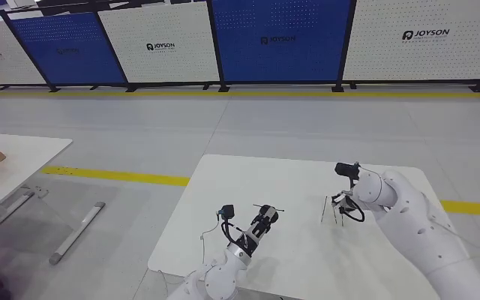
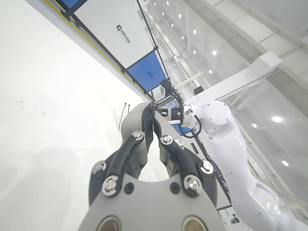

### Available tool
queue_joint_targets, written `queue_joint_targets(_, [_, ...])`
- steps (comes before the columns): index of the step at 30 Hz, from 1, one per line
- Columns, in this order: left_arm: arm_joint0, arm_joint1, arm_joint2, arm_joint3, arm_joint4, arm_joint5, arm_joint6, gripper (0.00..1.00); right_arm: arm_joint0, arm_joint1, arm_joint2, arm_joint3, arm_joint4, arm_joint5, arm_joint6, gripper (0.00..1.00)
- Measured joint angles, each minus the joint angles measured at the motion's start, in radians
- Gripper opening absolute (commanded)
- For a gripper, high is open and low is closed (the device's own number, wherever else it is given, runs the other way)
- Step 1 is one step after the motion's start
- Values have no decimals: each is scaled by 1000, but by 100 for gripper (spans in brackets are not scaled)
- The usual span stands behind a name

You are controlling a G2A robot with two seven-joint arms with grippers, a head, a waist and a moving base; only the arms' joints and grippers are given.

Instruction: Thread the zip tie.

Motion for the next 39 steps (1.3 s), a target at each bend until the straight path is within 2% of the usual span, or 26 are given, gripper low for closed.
queue_joint_targets(3, [7,-1,-4,-25,6,-6,10,0,1,-6,0,7,3,-13,-12,39])
queue_joint_targets(5, [26,1,-11,-60,12,-32,22,0,-2,-8,2,7,4,-21,-16,43])
queue_joint_targets(7, [47,3,-19,-97,20,-59,24,0,-4,-9,5,7,1,-26,-16,43])
queue_joint_targets(8, [63,6,-24,-127,21,-74,18,0,-7,-9,7,6,-2,-27,-16,43])
queue_joint_targets(10, [87,10,-34,-183,19,-79,5,0,-10,-9,10,3,-5,-29,-16,44])
queue_joint_targets(12, [118,17,-44,-254,8,-78,-26,0,-15,-9,14,-1,-10,-30,-14,50])
queue_joint_targets(13, [131,21,-51,-280,0,-77,-45,0,-17,-8,16,-3,-11,-30,-14,74])
queue_joint_targets(14, [146,25,-63,-310,-6,-77,-61,0,-21,-8,19,-7,-13,-31,-14,85])
queue_joint_targets(16, [154,27,-71,-325,-7,-77,-65,0,-27,-6,26,-15,-14,-35,-18,96])
queue_joint_targets(18, [153,27,-71,-323,-6,-77,-64,0,-37,-3,38,-30,-12,-42,-28,100])
queue_joint_targets(26, [152,27,-70,-322,-6,-77,-63,0,-103,26,124,-123,8,-88,-71,100])
queue_joint_targets(34, [152,27,-70,-322,-6,-77,-63,0,-157,50,178,-212,-22,-83,-54,100])
queue_joint_targets(37, [149,26,-65,-341,-5,-76,-72,0,-165,54,189,-227,-31,-79,-46,100])
queue_joint_targets(39, [158,26,-61,-386,9,-77,-70,0,-168,55,192,-232,-37,-77,-39,100])
